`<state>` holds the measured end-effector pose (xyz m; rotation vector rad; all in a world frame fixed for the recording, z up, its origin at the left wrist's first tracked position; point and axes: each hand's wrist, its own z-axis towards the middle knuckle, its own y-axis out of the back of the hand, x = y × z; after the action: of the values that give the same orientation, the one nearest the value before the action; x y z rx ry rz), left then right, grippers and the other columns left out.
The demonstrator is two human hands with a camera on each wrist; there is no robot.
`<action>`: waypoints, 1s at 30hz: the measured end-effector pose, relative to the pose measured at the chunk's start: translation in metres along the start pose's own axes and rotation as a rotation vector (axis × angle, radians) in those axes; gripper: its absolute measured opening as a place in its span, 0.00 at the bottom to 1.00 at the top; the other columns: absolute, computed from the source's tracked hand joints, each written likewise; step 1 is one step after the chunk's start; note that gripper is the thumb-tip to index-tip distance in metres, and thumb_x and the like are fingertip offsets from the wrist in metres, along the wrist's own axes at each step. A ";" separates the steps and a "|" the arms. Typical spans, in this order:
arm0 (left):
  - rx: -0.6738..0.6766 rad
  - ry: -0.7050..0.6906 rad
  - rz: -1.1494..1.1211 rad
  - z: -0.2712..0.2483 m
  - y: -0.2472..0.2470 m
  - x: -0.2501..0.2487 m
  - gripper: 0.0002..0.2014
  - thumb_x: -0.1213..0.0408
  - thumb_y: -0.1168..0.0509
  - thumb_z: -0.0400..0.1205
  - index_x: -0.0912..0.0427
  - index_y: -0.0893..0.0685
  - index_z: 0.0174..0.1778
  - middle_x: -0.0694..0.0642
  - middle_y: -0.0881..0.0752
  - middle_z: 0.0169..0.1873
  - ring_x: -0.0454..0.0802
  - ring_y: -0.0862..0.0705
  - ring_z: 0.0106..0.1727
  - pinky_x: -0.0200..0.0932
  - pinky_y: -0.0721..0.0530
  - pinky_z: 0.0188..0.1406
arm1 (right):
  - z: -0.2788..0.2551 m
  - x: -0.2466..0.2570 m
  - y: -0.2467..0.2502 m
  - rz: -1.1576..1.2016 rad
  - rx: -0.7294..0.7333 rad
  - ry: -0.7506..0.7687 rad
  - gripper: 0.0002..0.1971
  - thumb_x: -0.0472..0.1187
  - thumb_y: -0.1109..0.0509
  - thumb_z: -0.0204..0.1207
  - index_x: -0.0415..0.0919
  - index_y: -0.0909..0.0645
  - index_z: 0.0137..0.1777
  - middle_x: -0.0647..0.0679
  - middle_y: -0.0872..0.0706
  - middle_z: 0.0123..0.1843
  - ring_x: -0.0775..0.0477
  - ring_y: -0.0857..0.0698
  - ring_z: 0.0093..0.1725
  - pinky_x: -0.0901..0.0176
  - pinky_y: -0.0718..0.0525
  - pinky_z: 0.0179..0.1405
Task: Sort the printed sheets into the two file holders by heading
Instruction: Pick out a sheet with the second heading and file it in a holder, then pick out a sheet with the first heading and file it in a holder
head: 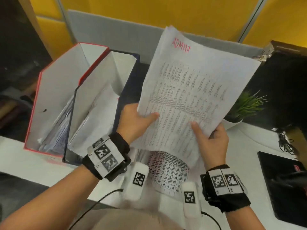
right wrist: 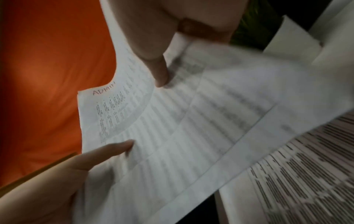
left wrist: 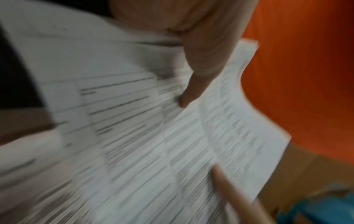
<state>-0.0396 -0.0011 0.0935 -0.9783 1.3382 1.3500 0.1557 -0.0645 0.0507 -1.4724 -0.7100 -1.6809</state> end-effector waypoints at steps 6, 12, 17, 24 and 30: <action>0.009 0.189 0.122 0.022 0.100 -0.044 0.15 0.58 0.24 0.70 0.44 0.17 0.51 0.39 0.12 0.45 0.36 0.14 0.46 0.37 0.17 0.46 | -0.002 -0.025 0.021 -0.175 0.103 -0.104 0.21 0.40 0.22 0.68 0.52 0.23 0.59 0.48 0.13 0.48 0.64 0.14 0.40 0.79 0.20 0.35; -0.154 0.360 0.355 0.027 0.176 -0.044 0.22 0.58 0.23 0.68 0.48 0.17 0.59 0.44 0.14 0.46 0.43 0.18 0.46 0.46 0.24 0.53 | -0.020 -0.081 0.050 -0.465 0.047 -0.286 0.25 0.37 0.21 0.67 0.43 0.24 0.63 0.35 0.17 0.57 0.39 0.19 0.56 0.50 0.21 0.57; -0.178 0.467 0.721 0.032 0.185 -0.022 0.30 0.54 0.20 0.65 0.63 0.18 0.61 0.60 0.15 0.52 0.59 0.18 0.51 0.51 0.20 0.49 | -0.036 -0.108 0.062 -0.791 0.074 -0.386 0.39 0.42 0.18 0.62 0.38 0.30 0.72 0.30 0.23 0.65 0.32 0.24 0.66 0.40 0.26 0.69; -0.014 0.270 0.917 0.033 0.133 0.022 0.25 0.65 0.23 0.70 0.68 0.20 0.62 0.66 0.16 0.55 0.63 0.19 0.56 0.46 0.26 0.47 | -0.048 -0.132 0.060 -0.884 0.154 -0.477 0.48 0.46 0.18 0.62 0.38 0.40 0.79 0.32 0.33 0.72 0.32 0.27 0.70 0.41 0.28 0.72; 0.143 0.376 1.084 0.046 0.111 0.047 0.20 0.71 0.33 0.78 0.69 0.26 0.66 0.67 0.18 0.59 0.64 0.18 0.59 0.48 0.20 0.53 | -0.049 -0.135 0.060 -0.902 0.162 -0.490 0.51 0.46 0.18 0.63 0.37 0.44 0.81 0.33 0.35 0.73 0.34 0.28 0.71 0.44 0.30 0.73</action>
<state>-0.1544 0.0565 0.0756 -0.3678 2.4020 1.8333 0.1831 -0.1119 -0.0950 -1.5609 -1.9519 -1.7977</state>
